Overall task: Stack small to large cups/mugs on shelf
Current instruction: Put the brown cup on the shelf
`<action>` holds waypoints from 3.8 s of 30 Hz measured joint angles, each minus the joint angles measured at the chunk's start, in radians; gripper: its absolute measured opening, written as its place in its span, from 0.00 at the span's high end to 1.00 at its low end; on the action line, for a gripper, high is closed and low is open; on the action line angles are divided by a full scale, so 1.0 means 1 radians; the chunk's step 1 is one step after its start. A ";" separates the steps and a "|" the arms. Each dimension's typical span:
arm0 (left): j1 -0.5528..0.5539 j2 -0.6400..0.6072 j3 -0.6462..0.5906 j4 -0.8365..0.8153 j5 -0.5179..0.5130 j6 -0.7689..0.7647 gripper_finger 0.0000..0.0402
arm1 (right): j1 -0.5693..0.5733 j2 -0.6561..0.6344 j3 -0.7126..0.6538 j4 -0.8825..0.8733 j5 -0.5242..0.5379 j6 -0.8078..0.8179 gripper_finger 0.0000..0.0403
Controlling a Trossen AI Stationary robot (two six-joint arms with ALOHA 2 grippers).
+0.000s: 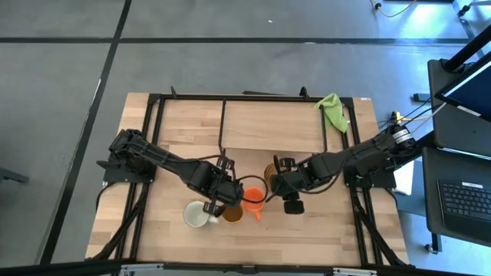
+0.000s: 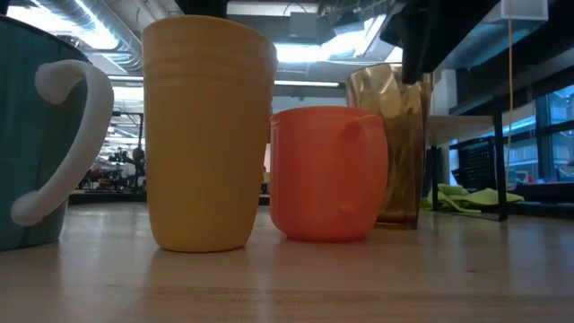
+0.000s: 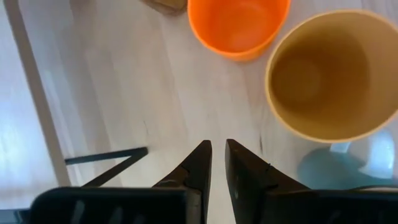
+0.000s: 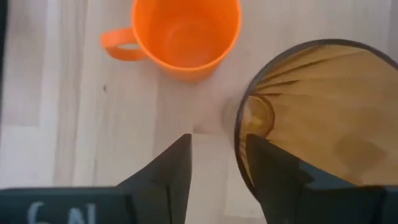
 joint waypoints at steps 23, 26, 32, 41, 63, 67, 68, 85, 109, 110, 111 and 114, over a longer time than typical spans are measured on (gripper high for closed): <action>0.000 0.000 -0.001 -0.003 -0.022 -0.089 0.94 | -0.041 0.020 -0.001 -0.043 0.098 -0.044 0.97; 0.000 0.000 -0.001 0.009 -0.022 -0.090 0.93 | -0.027 0.016 0.003 -0.049 0.105 0.002 0.94; 0.000 0.000 -0.001 0.012 -0.025 -0.110 0.92 | 0.015 0.006 0.120 -0.174 0.109 0.114 0.95; 0.005 0.000 -0.001 0.043 -0.030 -0.108 0.95 | 0.070 0.004 0.424 -0.596 0.235 0.323 0.96; 0.006 0.000 -0.001 0.055 -0.029 -0.168 0.94 | -0.184 -0.011 0.597 -0.640 0.393 0.187 0.98; 0.006 0.000 -0.001 0.055 -0.022 -0.187 0.96 | -0.309 -0.013 0.597 -0.642 0.329 0.230 0.98; 0.007 0.000 -0.001 0.055 -0.021 -0.192 0.96 | -0.334 -0.013 0.597 -0.642 0.314 0.236 0.98; 0.090 0.000 -0.001 0.054 -0.014 -0.127 0.96 | -0.374 -0.013 0.597 -0.640 0.258 0.288 0.97; 0.096 0.000 -0.001 0.051 0.009 -0.089 0.95 | -0.397 -0.012 0.597 -0.640 0.175 0.396 0.94; 0.095 0.000 -0.001 0.051 0.009 -0.095 0.95 | -0.397 -0.012 0.597 -0.640 0.174 0.393 0.94; 0.093 0.000 -0.001 0.051 0.009 -0.105 0.95 | -0.397 -0.012 0.597 -0.640 0.174 0.386 0.94; 0.092 0.000 -0.001 0.051 0.009 -0.114 0.94 | -0.397 -0.012 0.597 -0.640 0.174 0.370 0.94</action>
